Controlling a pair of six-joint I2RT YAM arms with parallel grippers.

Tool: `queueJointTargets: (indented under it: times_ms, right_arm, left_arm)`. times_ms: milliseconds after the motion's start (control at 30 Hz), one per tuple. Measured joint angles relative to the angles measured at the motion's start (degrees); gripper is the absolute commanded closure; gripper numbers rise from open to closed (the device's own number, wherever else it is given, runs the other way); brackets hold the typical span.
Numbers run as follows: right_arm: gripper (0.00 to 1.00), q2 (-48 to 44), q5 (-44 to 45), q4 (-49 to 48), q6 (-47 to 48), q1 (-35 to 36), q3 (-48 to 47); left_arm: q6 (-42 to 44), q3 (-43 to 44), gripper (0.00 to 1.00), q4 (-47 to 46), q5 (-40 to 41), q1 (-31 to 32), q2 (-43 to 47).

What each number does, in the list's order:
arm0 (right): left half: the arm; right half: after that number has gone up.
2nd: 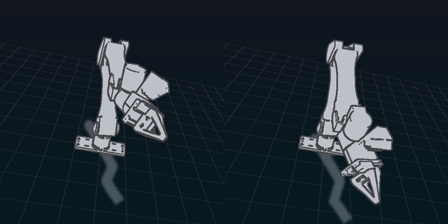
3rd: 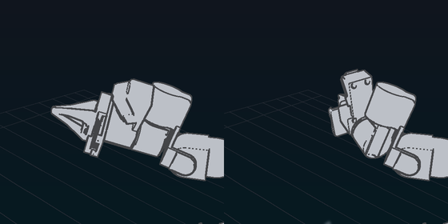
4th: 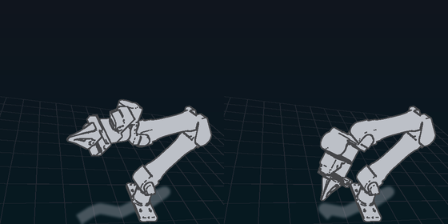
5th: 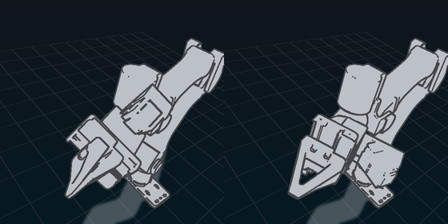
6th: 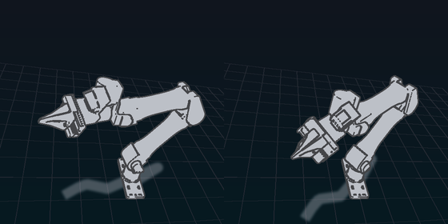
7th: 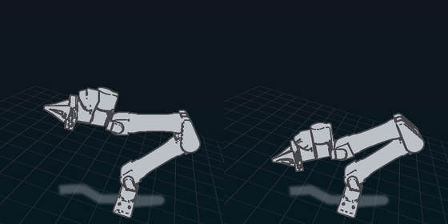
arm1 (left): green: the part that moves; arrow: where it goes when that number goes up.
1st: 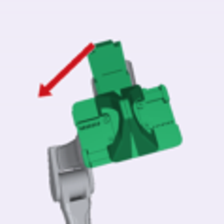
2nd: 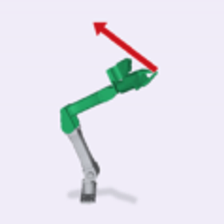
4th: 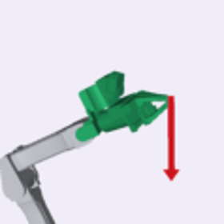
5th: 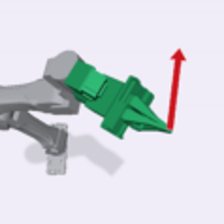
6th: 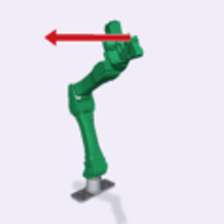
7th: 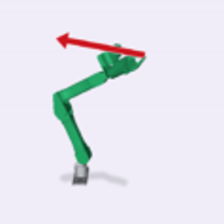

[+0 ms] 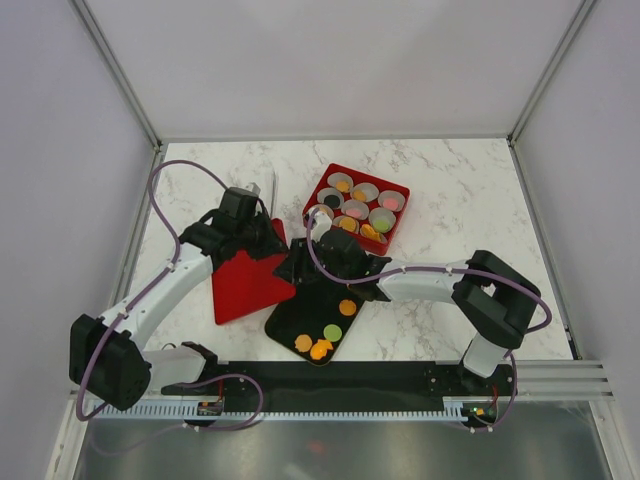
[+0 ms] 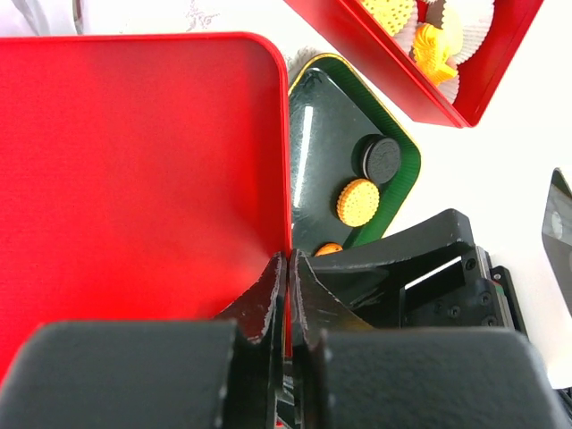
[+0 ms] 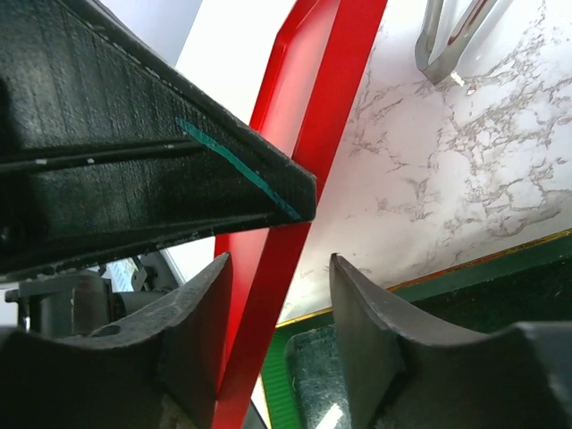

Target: Pack the cookies

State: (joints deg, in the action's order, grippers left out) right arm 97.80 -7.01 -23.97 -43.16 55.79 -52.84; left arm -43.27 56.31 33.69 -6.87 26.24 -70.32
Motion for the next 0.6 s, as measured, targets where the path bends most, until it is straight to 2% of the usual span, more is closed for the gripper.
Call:
queueJointTargets:
  times_ms: [100,200,233,267,367,400,467,500,567,600]
  right_arm:
    - [0.55,0.00,0.04,0.00,-0.26,0.00,-0.15]
    - [0.69,0.00,0.09,0.22,-0.52,0.11,-0.68]
    - [0.78,0.00,0.42,0.70,-0.90,0.09,-0.83]
    - [0.81,0.02,0.96,1.31,-0.87,0.07,-0.90]
    - [0.88,0.37,1.25,2.12,-1.40,-0.15,-0.94]
    - [0.89,0.37,1.42,2.34,-1.64,-0.04,-1.01]
    - [0.92,0.37,1.44,2.64,-1.70,-0.02,-1.09]
    - [0.94,0.37,1.55,2.80,-1.90,-0.02,-1.16]
    - [0.96,0.37,1.70,3.45,-2.10,-0.02,-1.46]
    - [0.97,0.33,1.88,3.91,-2.29,-0.04,-1.62]
  left_arm:
    - [0.00,0.00,0.89,-0.42,-0.35,0.00,-0.17]
    - [0.02,0.00,0.84,-0.92,-0.79,-0.02,-0.44]
    - [0.02,0.04,0.83,-0.94,-0.79,0.00,-0.44]
    - [0.02,0.22,0.81,-0.92,-0.83,-0.02,-0.44]
    - [0.15,0.74,0.70,-0.96,-0.79,0.00,-0.63]
    - [0.17,0.87,0.64,-1.03,-0.81,0.00,-0.72]
    - [0.39,1.53,0.57,-1.01,-0.79,-0.02,-0.90]
    - [0.57,2.05,0.50,-0.83,-0.74,-0.02,-1.01]
    - [1.07,3.41,0.45,-0.55,-0.72,-0.07,-1.16]
    - [1.40,4.46,0.39,-0.37,-0.66,-0.24,-1.29]
